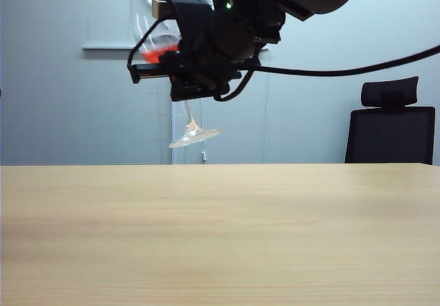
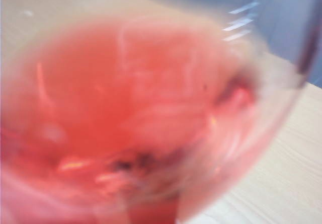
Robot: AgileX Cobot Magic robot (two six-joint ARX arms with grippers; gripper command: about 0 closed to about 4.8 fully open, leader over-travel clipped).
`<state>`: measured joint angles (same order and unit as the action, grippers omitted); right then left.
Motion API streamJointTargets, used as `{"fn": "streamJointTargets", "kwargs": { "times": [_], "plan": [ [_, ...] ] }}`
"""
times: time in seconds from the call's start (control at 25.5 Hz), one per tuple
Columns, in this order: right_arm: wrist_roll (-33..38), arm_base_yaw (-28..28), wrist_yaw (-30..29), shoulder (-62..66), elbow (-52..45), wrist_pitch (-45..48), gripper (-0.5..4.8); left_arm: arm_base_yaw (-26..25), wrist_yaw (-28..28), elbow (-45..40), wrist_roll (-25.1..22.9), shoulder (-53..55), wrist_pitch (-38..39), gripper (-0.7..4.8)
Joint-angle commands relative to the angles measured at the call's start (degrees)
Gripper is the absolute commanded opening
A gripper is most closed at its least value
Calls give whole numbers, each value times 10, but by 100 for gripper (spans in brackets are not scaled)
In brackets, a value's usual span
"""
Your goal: Gently pick up the goblet, rotate it counterclockwise for two full turns (viewing from above), and then place it back on the table.
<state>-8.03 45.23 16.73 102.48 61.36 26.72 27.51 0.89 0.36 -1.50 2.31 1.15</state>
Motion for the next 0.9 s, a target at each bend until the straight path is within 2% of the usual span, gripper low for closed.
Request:
{"fn": "streamJointTargets", "kwargs": {
  "times": [0.04,0.2,0.27,0.43,0.59,0.71,0.82,0.9],
  "plan": [
    [-6,13,11,-7,-9,72,-7,0,0,2,0,0,-3,-5],
    [-5,35,12,-9,-47,118,-7,0,0,2,0,0,-3,-5],
    [21,47,11,-10,-103,214,-7,0,0,2,0,0,-3,-5],
    [85,46,11,-9,-166,325,-7,0,0,2,0,0,-3,-5],
    [99,33,11,-8,-210,396,-7,0,0,2,0,0,-3,-5],
    [100,16,3,7,-215,405,-7,0,0,2,0,0,-3,-5],
    [100,-8,-21,57,-214,477,-7,0,0,2,0,0,-3,-5],
    [100,-18,-24,80,-214,494,-7,0,0,2,0,0,-3,-5]
  ]
}}
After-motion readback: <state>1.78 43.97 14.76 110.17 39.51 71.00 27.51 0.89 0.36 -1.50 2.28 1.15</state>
